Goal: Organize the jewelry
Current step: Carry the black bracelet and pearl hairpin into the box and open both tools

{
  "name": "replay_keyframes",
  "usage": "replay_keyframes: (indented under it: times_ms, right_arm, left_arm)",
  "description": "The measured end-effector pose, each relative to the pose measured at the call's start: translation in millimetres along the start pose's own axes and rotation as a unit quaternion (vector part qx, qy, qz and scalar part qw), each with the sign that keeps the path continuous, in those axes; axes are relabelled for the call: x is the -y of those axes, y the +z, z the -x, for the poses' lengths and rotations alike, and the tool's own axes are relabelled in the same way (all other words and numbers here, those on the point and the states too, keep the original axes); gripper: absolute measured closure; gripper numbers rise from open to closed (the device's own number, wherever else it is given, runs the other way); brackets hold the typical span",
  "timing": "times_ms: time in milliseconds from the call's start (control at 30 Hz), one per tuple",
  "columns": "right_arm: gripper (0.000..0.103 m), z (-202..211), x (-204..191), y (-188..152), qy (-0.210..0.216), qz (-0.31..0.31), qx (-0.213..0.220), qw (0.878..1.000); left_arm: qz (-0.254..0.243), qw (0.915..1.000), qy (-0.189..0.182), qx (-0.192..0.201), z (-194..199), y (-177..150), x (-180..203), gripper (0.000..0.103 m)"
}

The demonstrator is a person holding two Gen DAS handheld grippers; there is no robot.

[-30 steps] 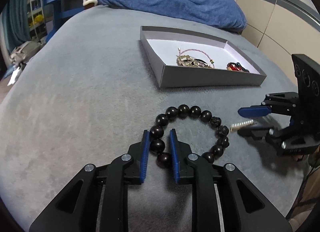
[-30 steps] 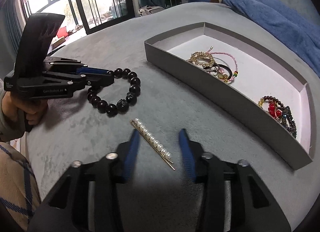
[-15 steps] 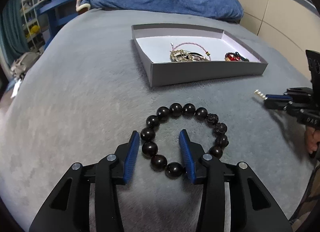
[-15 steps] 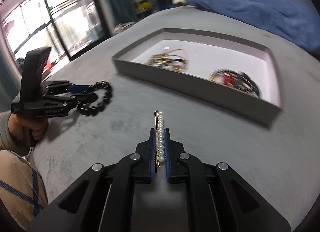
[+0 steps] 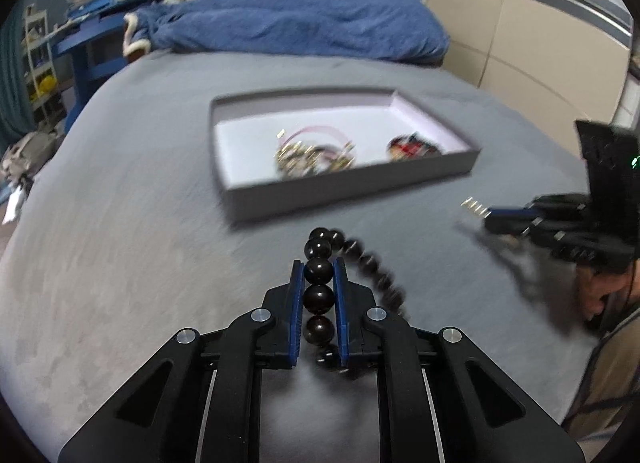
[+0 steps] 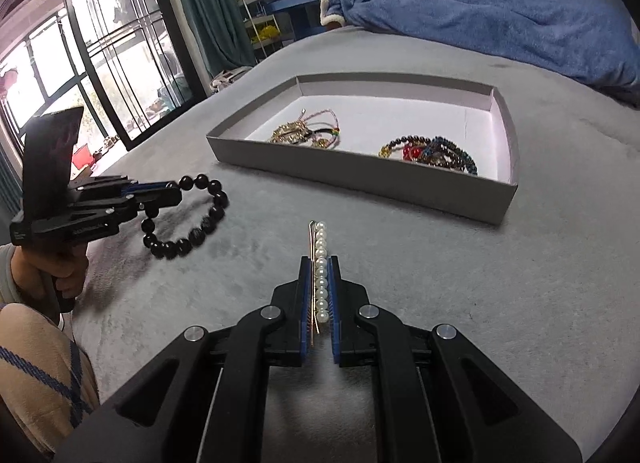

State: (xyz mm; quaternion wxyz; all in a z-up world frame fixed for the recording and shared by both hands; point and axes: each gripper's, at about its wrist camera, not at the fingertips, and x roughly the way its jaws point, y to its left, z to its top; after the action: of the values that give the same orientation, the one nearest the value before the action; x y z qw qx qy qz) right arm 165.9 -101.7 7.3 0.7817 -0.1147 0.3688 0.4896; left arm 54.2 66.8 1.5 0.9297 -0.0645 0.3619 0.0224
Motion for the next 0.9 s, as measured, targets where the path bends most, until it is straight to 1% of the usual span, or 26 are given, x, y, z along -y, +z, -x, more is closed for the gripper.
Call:
replay_keyframes:
  times_ms: [133, 300, 500, 633, 900]
  right_arm:
    - [0.095, 4.5, -3.2, 3.6, -0.001, 0.009, 0.006, 1.0]
    - [0.095, 12.3, -0.9, 12.8, 0.0, 0.006, 0.022, 1.0]
    - [0.095, 18.2, 4.2, 27.9, 0.003, -0.002, 0.04, 0.999]
    - [0.095, 17.1, 12.7, 39.5, 0.004, -0.014, 0.046, 0.999]
    - [0.095, 4.9, 24.8, 68.2, -0.003, -0.025, 0.05, 0.998]
  left_arm:
    - [-0.013, 0.9992, -0.023, 0.029, 9.6, 22.8, 18.0, 0.088]
    - [-0.029, 0.9973, -0.038, 0.056, 18.8, 47.9, 32.3, 0.088]
    - [-0.026, 0.9949, -0.044, 0.087, 26.4, 78.8, 35.8, 0.088]
    - [-0.033, 0.9932, -0.042, 0.104, 28.5, 97.7, 39.2, 0.088]
    - [-0.033, 0.9919, -0.037, 0.117, 14.2, 124.6, 45.5, 0.088]
